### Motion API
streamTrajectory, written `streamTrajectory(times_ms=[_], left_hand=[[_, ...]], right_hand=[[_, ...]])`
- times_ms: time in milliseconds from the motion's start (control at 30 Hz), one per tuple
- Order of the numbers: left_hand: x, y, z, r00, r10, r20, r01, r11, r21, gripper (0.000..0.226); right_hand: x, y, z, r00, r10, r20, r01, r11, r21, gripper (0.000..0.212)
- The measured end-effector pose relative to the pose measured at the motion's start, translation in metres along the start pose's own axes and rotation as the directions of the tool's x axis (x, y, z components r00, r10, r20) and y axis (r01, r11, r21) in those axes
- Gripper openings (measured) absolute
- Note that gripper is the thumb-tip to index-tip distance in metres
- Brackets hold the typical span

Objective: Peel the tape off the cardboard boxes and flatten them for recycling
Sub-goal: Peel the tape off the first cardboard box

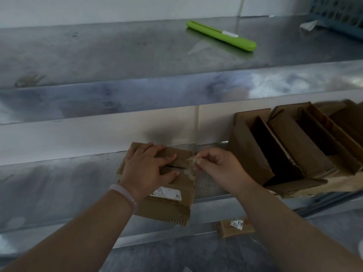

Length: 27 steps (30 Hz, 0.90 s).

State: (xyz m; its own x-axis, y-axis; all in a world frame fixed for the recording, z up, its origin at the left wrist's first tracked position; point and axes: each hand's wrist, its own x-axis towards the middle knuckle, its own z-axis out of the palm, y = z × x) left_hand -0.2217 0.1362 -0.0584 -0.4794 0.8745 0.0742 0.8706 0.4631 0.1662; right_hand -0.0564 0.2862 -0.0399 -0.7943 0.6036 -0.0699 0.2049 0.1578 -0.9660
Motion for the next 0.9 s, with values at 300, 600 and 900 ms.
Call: streamTrajectory(times_ms=[300, 600, 900], left_hand=[[-0.005, 0.018, 0.001, 0.995, 0.075, -0.074, -0.088, 0.975, -0.202, 0.064], [0.003, 0.015, 0.001, 0.986, -0.15, -0.073, 0.084, 0.824, -0.56, 0.013], [0.001, 0.001, -0.005, 0.934, -0.339, -0.115, 0.165, 0.693, -0.702, 0.026]], right_hand=[[0.006, -0.02, 0.01, 0.962, 0.271, 0.034, -0.267, 0.908, 0.324, 0.014], [0.002, -0.02, 0.009, 0.984, 0.164, 0.07, -0.165, 0.986, 0.002, 0.013], [0.004, -0.005, 0.029, 0.981, -0.032, 0.19, 0.155, 0.719, -0.677, 0.06]])
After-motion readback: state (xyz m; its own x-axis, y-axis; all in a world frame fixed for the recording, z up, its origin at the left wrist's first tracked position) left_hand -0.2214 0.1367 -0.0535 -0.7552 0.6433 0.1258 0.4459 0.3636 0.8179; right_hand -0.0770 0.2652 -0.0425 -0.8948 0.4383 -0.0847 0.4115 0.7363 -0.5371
